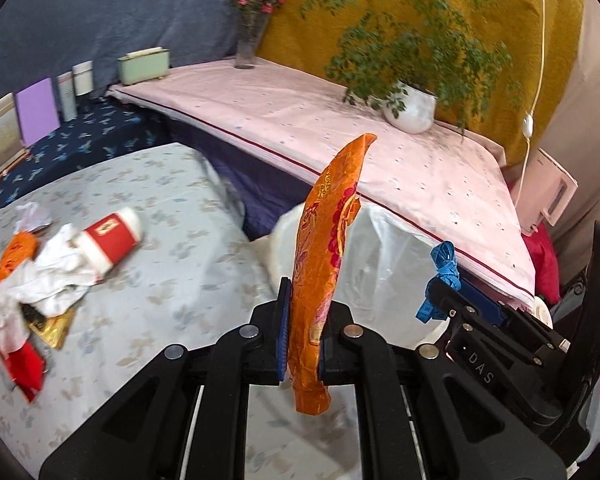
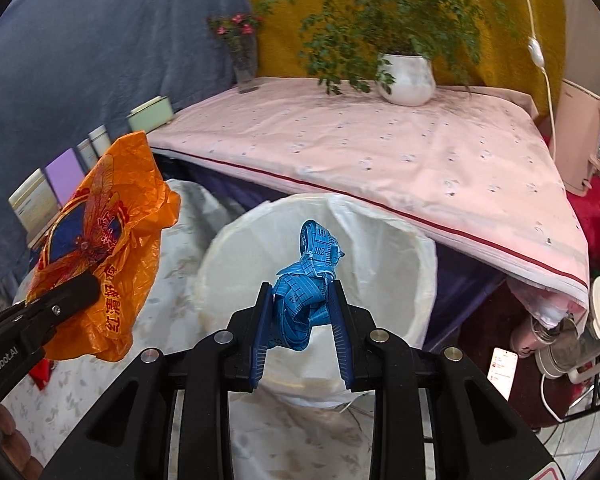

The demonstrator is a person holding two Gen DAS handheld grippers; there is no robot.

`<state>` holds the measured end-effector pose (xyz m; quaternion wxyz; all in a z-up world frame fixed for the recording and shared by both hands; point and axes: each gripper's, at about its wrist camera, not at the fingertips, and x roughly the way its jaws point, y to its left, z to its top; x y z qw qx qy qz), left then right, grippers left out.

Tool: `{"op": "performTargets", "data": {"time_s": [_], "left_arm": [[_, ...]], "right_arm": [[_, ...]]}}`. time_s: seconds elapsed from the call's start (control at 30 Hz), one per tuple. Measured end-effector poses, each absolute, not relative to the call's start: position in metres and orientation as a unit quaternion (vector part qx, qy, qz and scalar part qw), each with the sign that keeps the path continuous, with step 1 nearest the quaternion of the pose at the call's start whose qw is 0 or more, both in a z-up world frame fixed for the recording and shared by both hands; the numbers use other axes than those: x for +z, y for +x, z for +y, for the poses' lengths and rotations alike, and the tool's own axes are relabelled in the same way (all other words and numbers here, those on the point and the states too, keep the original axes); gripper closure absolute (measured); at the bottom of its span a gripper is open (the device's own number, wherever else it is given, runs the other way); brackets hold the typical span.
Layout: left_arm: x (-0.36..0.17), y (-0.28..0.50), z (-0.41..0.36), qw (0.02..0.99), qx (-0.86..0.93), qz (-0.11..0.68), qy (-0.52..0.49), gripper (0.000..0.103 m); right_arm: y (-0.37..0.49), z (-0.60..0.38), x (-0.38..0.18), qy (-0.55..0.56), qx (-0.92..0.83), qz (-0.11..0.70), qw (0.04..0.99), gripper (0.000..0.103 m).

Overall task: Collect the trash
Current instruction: 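Carry the orange bag and blue cord in both tools over the white trash bin, then open both tools to drop the orange bag and blue cord into the bin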

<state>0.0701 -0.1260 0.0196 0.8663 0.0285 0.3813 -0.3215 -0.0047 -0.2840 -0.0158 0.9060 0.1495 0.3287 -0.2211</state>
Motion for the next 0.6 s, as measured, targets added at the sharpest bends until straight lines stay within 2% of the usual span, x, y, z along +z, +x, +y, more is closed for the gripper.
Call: {"op": "performTargets", "data": {"time_s": [0.4,0.47,0.53,0.6], "left_arm": [[-0.022,0.098,-0.187,0.842,-0.344,0.412,0.05,0.091],[-0.024,0.102,-0.189,0.844,-0.343,0.409,0.047,0.086],[-0.026,0.105,-0.189,0.846,-0.339,0.409,0.043,0.067],[-0.025,0.107,-0.186,0.849,-0.337,0.405,0.036,0.058]], "right_arm": [[0.014,-0.324,-0.039,0.166,-0.242,0.344,0.892,0.075],[0.019,-0.327,-0.042,0.17,-0.241,0.345,0.891,0.072],[0.023,-0.33,-0.044,0.176,-0.238,0.344,0.891,0.073],[0.027,-0.331,-0.045,0.177,-0.236,0.344,0.891,0.07]]}}
